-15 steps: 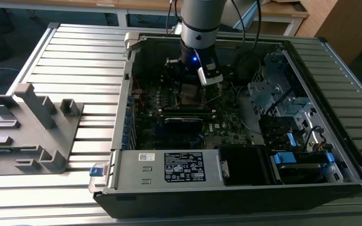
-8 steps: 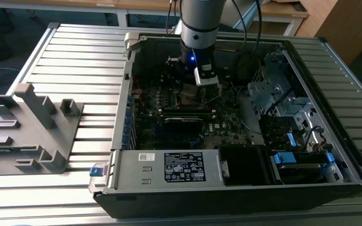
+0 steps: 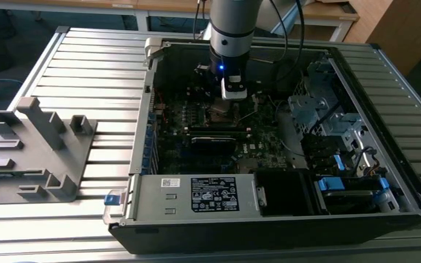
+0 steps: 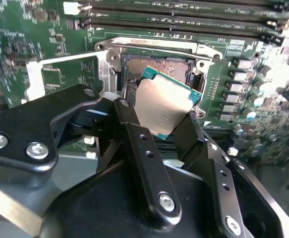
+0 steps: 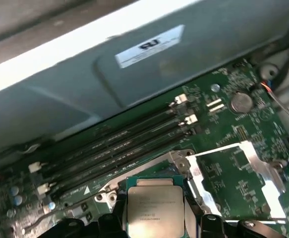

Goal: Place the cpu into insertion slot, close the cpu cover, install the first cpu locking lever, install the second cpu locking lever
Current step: 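Place the cpu into insertion slot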

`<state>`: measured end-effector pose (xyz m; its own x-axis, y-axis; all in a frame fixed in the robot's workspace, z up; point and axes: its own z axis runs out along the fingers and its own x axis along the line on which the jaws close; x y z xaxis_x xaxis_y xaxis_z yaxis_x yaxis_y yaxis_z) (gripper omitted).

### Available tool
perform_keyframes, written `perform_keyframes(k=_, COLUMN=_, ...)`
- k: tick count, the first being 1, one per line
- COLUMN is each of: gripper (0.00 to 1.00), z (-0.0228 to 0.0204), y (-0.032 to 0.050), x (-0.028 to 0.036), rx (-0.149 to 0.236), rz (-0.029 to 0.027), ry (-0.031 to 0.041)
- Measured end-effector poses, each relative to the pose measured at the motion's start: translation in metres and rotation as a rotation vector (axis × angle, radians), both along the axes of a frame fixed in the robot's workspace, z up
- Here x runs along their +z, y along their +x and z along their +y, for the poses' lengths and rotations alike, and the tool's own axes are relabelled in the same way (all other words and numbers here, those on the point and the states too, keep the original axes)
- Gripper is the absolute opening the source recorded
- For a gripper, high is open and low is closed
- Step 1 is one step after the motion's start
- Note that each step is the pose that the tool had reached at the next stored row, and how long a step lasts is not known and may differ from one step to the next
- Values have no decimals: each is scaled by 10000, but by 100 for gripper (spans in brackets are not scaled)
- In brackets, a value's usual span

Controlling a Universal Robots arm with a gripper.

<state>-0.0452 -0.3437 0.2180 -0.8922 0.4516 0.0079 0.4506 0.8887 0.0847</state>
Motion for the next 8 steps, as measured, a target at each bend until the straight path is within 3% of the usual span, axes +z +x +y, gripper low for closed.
perform_keyframes(k=8, gripper=54, z=0, y=0, x=-2, rx=-1454, rz=-1, ry=1)
